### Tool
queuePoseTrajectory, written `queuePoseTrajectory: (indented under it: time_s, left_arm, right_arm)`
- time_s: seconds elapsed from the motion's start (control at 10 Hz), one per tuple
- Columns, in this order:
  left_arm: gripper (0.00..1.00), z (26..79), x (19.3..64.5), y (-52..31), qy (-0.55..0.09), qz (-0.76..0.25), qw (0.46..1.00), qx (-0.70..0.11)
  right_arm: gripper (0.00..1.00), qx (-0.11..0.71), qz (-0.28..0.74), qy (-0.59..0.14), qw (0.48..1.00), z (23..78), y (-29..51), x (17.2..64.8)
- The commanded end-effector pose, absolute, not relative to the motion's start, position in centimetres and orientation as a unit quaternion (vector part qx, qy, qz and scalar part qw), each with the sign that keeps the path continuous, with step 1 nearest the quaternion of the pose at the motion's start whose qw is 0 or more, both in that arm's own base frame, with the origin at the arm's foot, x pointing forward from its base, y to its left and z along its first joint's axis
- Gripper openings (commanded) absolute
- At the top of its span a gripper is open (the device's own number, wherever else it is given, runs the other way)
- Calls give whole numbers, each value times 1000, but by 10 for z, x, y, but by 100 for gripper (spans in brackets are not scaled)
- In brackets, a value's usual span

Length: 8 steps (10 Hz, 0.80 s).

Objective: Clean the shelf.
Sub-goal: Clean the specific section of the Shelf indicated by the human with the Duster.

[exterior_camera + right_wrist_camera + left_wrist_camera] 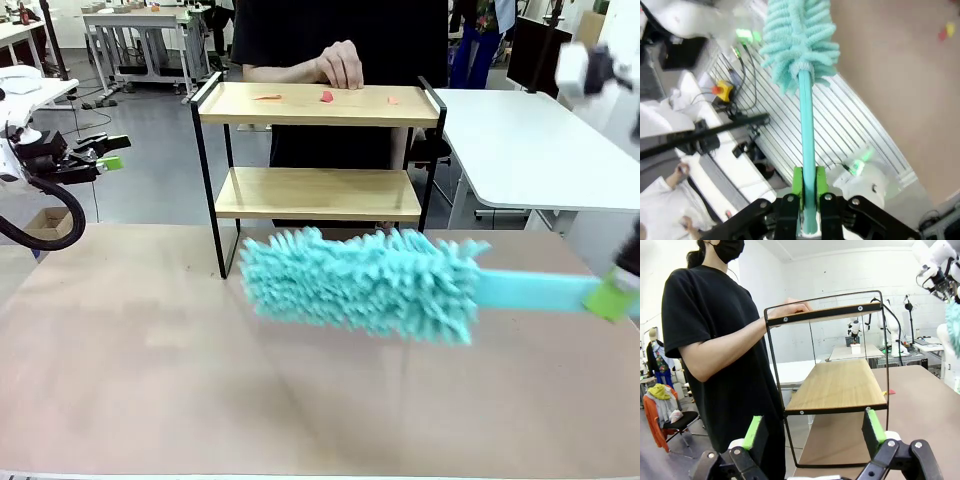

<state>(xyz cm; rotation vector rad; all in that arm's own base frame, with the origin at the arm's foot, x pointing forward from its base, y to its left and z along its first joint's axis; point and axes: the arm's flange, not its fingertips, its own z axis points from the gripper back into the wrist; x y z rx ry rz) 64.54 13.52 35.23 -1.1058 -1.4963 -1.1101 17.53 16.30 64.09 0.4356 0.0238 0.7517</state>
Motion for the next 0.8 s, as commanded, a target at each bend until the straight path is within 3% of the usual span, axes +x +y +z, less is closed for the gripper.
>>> queuePoseTrajectory:
  time_s: [0.0, 0.7]
  left_arm:
    - [100, 355, 643, 136, -613, -453, 466, -448]
    - [100, 355, 643, 136, -613, -453, 466, -448]
  right_arm:
    - [13, 247, 335, -50, 908, 669, 198, 182]
    - [13, 263, 113, -241, 927, 735, 313, 210]
